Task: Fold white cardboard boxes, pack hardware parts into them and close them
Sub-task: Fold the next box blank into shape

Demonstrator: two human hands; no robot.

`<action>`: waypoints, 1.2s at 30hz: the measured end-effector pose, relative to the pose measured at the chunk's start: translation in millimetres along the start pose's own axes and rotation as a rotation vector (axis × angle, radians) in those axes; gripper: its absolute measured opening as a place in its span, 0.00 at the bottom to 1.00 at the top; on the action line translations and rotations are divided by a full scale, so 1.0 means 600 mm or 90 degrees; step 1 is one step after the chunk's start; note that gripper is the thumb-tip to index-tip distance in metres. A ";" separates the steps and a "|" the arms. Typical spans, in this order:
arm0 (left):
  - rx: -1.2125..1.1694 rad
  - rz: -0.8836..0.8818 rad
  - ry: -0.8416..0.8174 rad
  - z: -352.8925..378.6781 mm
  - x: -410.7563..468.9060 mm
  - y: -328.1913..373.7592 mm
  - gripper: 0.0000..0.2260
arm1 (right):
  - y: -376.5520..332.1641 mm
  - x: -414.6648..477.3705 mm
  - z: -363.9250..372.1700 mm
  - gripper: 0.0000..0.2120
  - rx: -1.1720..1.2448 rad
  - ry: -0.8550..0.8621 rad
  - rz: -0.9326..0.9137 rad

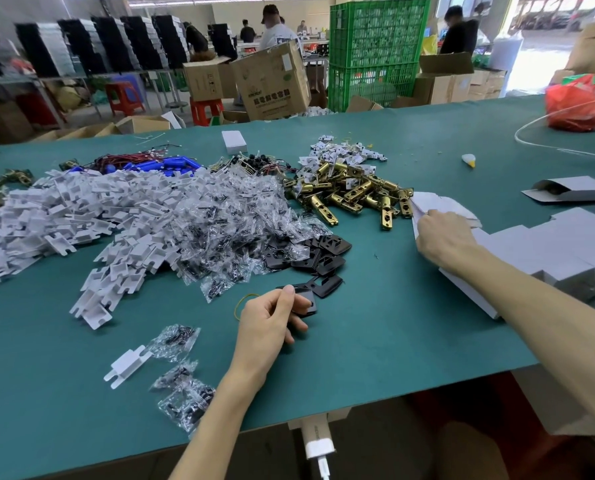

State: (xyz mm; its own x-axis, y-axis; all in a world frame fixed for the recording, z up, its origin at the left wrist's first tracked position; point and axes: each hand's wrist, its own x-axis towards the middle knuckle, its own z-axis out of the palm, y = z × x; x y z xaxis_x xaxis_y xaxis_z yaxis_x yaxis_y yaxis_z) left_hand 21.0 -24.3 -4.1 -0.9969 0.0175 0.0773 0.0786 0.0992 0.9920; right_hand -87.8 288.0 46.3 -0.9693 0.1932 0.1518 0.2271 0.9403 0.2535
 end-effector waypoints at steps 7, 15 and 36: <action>0.008 0.002 -0.001 -0.001 -0.004 0.001 0.18 | 0.015 0.006 -0.015 0.14 -0.038 -0.043 0.031; 0.018 -0.003 -0.001 0.001 -0.004 -0.002 0.19 | 0.030 0.032 -0.024 0.21 0.206 -0.133 0.127; 0.031 0.007 0.003 0.000 -0.002 -0.001 0.18 | -0.001 0.035 -0.007 0.05 0.119 0.077 0.015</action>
State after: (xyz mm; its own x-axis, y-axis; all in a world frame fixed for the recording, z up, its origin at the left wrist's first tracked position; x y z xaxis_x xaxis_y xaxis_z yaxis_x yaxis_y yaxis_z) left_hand 22.2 -24.5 -4.5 -0.9959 0.0149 0.0888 0.0900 0.1479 0.9849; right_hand -107.8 290.2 53.4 -0.9430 0.1920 0.2720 0.2180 0.9735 0.0687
